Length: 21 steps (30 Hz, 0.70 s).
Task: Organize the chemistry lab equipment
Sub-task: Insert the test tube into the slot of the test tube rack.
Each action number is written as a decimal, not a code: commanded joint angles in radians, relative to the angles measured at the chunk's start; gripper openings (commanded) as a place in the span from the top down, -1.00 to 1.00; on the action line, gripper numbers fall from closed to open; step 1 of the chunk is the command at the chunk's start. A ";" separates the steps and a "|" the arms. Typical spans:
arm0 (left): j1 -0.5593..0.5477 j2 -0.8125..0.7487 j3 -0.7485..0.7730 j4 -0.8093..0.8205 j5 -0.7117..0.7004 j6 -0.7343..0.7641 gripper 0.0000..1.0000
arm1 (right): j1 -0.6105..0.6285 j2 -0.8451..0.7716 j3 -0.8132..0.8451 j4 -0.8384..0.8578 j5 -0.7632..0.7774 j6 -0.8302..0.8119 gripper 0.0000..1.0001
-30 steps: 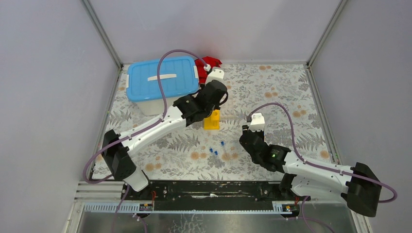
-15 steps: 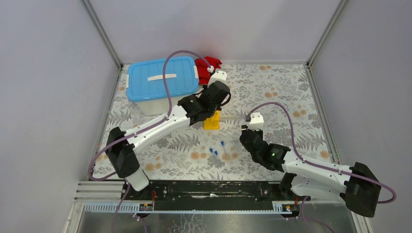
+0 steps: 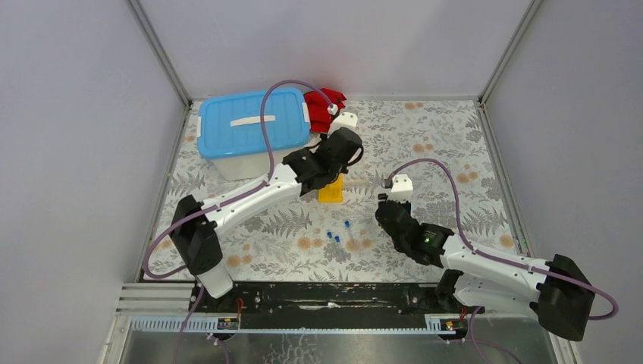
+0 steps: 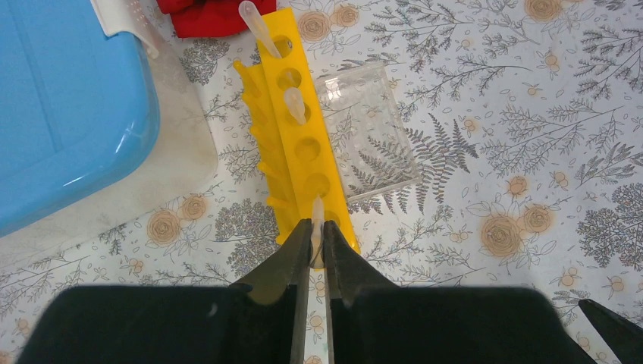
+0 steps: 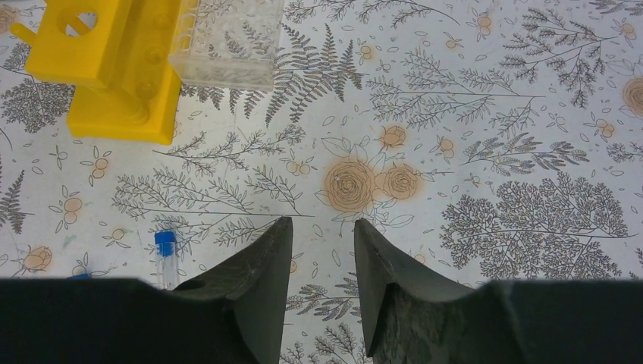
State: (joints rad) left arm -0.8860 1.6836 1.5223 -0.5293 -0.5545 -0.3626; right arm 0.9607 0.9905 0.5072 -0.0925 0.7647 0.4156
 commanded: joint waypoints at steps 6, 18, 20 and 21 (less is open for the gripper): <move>0.022 0.029 -0.005 0.083 0.020 0.016 0.77 | -0.017 0.009 0.021 0.049 -0.012 -0.006 0.17; 0.068 0.048 -0.069 0.126 0.074 0.002 0.76 | -0.030 0.036 0.023 0.073 -0.027 -0.007 0.18; 0.075 0.054 -0.069 0.130 0.088 0.002 0.76 | -0.032 0.042 0.023 0.077 -0.031 -0.006 0.18; 0.078 0.058 -0.069 0.132 0.094 0.002 0.76 | -0.032 0.044 0.022 0.080 -0.034 -0.007 0.18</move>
State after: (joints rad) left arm -0.8230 1.7271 1.4616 -0.4625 -0.4839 -0.3626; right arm 0.9390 1.0264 0.5072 -0.0582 0.7383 0.4152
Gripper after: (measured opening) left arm 0.139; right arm 0.413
